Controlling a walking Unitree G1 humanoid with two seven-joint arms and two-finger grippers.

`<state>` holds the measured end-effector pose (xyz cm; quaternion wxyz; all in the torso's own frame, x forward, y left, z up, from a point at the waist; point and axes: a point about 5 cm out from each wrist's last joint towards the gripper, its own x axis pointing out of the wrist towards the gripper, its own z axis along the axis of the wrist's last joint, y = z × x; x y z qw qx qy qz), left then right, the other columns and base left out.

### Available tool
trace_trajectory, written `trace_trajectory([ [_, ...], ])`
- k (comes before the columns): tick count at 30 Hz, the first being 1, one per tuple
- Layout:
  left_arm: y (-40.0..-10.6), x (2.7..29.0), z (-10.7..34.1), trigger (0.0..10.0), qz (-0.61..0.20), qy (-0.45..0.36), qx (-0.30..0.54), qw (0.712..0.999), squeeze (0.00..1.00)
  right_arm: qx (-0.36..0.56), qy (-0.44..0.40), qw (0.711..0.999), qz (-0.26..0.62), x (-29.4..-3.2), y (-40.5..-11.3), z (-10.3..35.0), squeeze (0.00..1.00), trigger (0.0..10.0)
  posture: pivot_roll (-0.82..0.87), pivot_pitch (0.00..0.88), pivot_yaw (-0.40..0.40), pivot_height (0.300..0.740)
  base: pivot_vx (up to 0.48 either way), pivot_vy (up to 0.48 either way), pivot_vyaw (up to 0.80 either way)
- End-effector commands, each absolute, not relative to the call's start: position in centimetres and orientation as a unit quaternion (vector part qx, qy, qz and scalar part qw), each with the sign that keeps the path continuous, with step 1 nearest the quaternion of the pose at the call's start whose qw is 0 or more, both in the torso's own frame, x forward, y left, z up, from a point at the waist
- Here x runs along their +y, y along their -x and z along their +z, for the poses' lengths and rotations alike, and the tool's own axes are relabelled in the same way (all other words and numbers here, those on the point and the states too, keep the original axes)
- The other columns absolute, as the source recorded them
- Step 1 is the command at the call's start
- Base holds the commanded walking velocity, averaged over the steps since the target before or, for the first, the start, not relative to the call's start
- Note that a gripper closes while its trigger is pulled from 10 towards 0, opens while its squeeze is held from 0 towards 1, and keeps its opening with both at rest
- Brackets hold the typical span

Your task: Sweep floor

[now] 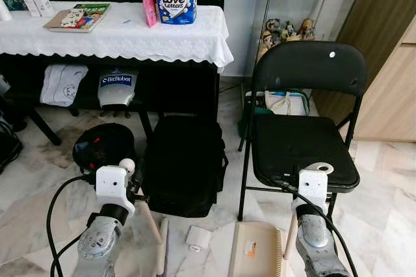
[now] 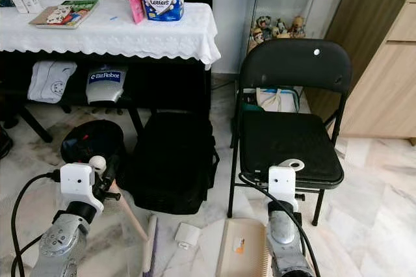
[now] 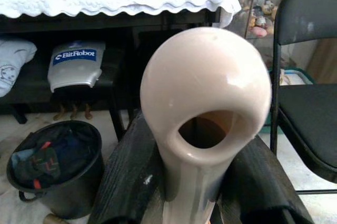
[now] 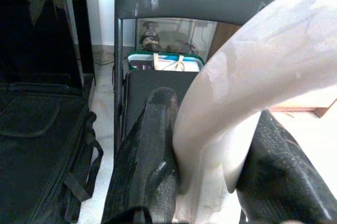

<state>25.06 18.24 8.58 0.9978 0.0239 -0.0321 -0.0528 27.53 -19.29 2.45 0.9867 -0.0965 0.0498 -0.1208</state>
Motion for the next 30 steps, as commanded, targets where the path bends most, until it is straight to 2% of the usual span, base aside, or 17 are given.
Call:
trace_trajectory([
  [1, -25.0, 18.4, 9.2, 10.0, -0.053, -0.022, -0.043, 0.997, 0.0, 0.031, 0.099, 0.988, -0.117, -19.3, -27.8, 2.9, 0.0, 10.0, 0.04, 0.097, 0.028, 0.74, 0.0, 0.0, 0.0],
  [13, -25.0, 18.3, 9.5, 10.0, -0.059, -0.017, -0.044, 0.997, 0.0, 0.009, 0.078, 0.992, -0.097, -18.4, -28.1, 3.3, 0.0, 10.0, 0.05, 0.107, 0.027, 0.74, 0.0, 0.0, 0.0],
  [30, -25.1, 17.9, 8.9, 10.0, -0.087, 0.013, -0.018, 0.996, 0.0, 0.051, 0.081, 0.992, -0.08, -17.9, -26.7, 1.2, 0.0, 10.0, 0.05, 0.119, 0.03, 0.74, 0.0, 0.0, 0.0],
])
